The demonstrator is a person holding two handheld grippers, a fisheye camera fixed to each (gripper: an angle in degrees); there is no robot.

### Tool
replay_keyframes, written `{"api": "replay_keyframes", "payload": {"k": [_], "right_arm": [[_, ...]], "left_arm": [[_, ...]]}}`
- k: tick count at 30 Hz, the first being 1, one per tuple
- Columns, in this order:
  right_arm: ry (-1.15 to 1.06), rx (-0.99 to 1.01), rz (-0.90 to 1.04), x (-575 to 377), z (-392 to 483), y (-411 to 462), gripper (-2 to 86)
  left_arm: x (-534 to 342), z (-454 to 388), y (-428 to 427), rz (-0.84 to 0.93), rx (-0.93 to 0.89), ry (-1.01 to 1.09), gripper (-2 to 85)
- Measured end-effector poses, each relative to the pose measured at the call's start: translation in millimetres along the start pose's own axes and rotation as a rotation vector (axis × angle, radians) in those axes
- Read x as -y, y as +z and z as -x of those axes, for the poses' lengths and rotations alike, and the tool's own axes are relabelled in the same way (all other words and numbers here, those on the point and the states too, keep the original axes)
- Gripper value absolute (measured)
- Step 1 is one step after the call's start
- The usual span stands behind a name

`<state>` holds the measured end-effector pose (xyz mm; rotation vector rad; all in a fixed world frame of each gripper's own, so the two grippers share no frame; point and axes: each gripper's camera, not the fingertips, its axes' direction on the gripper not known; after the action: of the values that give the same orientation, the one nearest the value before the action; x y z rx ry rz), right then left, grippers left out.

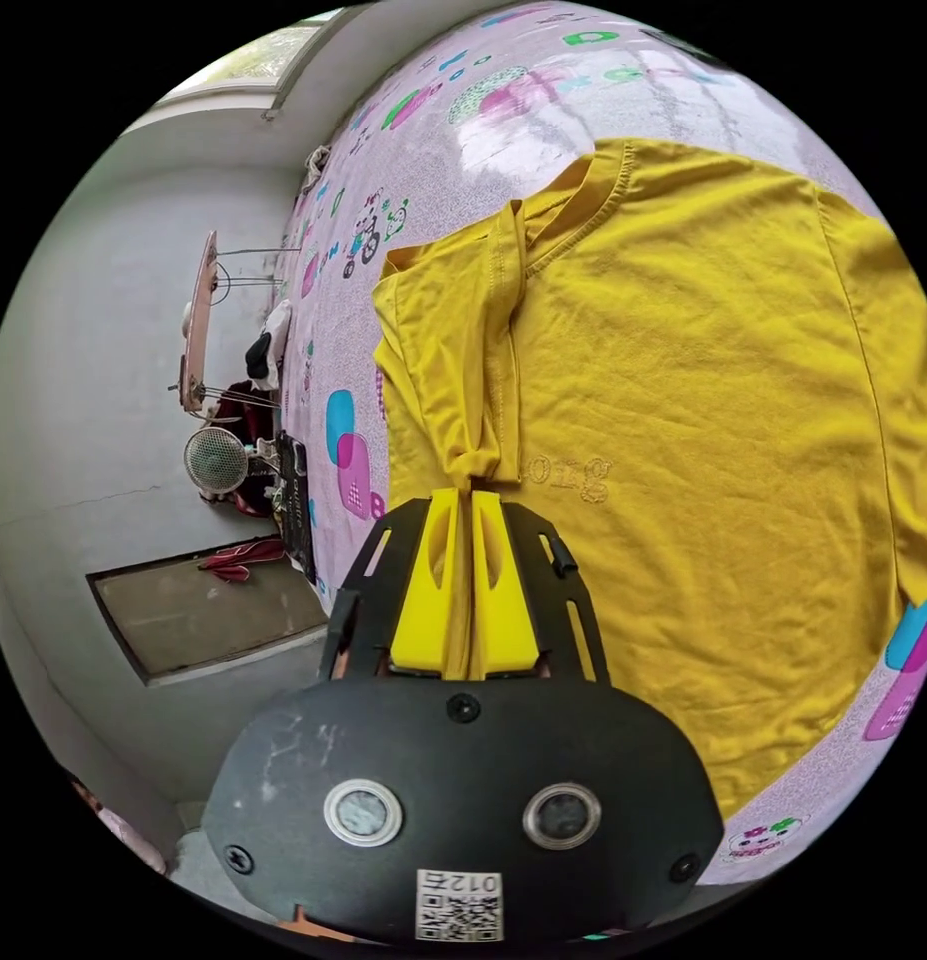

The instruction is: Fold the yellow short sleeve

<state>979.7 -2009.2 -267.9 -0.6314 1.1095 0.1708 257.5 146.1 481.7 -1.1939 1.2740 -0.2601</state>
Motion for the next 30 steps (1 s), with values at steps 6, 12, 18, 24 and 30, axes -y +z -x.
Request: {"api": "replay_keyframes", "payload": {"k": [6,12,18,24,30], "right_arm": [[-0.145,-0.006,-0.015,-108,1,-15,0.7],[-0.492,-0.007,0.211,-318,49,23,1.1],[-0.352,0.033,0.323,-446,16,78,2.7],[-0.084,0.170,0.360,-468,-38,102,3.6],[-0.026,0.165,0.365,-478,-50,110,2.9]], "left_arm": [[-36,22,-23,-0.112,0.106,-0.115,1.8],[-51,49,-32,-0.152,0.208,-0.127,3.2],[-42,24,1,-0.031,0.393,0.091,4.1],[-37,10,18,-0.006,0.467,0.169,4.1],[-39,0,25,-0.006,0.494,0.186,2.6]]}}
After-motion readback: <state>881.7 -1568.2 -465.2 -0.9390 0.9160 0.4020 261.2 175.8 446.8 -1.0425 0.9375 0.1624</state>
